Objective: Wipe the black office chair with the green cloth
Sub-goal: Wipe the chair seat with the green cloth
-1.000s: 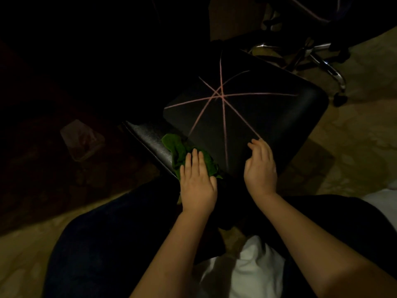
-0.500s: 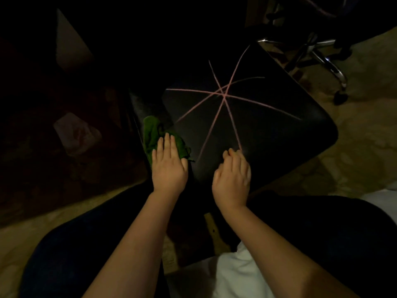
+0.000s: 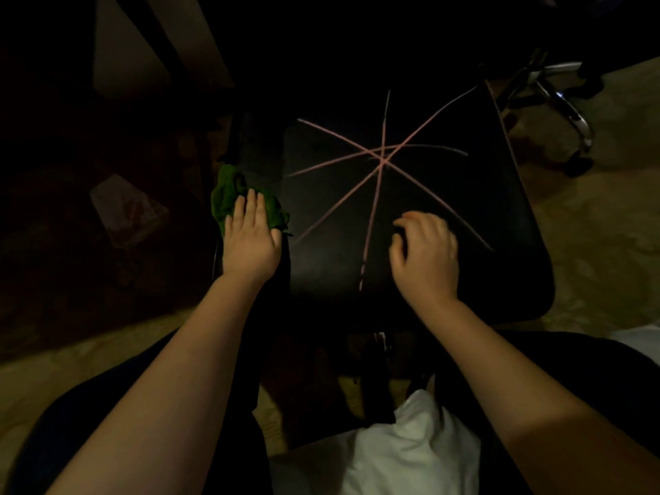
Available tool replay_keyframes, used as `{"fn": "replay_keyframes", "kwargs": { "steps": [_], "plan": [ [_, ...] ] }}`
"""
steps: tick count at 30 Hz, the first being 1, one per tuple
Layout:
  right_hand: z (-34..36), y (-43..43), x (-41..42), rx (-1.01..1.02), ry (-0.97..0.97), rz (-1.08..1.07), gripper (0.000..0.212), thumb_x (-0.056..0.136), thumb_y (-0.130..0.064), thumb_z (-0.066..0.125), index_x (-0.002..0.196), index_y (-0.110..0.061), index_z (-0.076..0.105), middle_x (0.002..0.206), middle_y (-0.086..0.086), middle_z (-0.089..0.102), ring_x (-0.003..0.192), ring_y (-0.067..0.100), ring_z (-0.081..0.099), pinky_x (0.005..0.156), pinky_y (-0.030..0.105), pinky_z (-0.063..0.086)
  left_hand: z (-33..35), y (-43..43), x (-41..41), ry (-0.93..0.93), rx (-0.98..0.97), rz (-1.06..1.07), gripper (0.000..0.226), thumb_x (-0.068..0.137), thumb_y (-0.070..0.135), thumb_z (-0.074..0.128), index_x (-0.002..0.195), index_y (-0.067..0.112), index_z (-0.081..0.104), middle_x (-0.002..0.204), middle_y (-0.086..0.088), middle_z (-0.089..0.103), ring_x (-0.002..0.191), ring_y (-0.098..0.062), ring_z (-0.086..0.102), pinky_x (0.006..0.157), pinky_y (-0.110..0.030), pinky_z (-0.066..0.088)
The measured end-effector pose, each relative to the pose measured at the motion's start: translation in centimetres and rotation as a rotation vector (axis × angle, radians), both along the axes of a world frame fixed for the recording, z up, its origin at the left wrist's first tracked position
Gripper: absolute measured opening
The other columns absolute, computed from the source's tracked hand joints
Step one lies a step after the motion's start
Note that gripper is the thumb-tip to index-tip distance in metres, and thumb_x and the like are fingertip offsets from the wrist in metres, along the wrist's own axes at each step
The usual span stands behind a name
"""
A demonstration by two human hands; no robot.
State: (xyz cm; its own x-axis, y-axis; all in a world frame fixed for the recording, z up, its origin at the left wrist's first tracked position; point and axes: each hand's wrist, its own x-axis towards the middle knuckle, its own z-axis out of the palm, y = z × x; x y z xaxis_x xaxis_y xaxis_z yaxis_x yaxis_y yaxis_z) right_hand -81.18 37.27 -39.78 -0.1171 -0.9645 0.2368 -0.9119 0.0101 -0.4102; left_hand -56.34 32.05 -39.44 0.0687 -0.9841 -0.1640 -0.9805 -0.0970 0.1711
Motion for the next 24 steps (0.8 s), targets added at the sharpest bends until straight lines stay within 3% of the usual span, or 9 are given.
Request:
{"fn": "replay_keyframes", "kwargs": {
  "steps": [5,17,24],
  "plan": [
    [-1.5,-0.2,-0.4,0.096,0.113,-0.04,0.037,0.091,-0.022,0.052,0.127,-0.012,0.054,0.134,0.008,0.051,0.13,0.025,0.043,0.111,0.044,0.032,-0.3,2.2,-1.3,0.016,-0.028,0.03,0.065,0.101,0.025,0.035,0.155,0.005,0.004,0.164,-0.008,-0.001,0.151,-0.025,-0.004,0.12,-0.042,-0.001],
    [-2.0,-0.2,-0.4,0.043,0.169,-0.054,0.037,0.09,-0.021,0.051,0.124,-0.01,0.055,0.13,0.009,0.054,0.125,0.026,0.046,0.107,0.045,0.036,-1.3,10.6,-8.6,0.128,-0.094,-0.007,0.077,0.094,0.024,0.041,0.154,0.007,-0.004,0.164,-0.008,-0.007,0.15,-0.024,-0.01,0.117,-0.039,-0.012],
    [-2.1,-0.1,-0.5,0.009,0.125,-0.048,0.034,0.089,-0.02,0.053,0.121,-0.011,0.057,0.128,0.009,0.056,0.124,0.026,0.047,0.105,0.044,0.037,-1.9,11.8,-9.0,0.129,-0.089,-0.093,0.076,0.095,0.024,0.044,0.153,0.007,-0.002,0.163,-0.01,-0.006,0.15,-0.024,-0.011,0.121,-0.037,-0.009]
  ]
}}
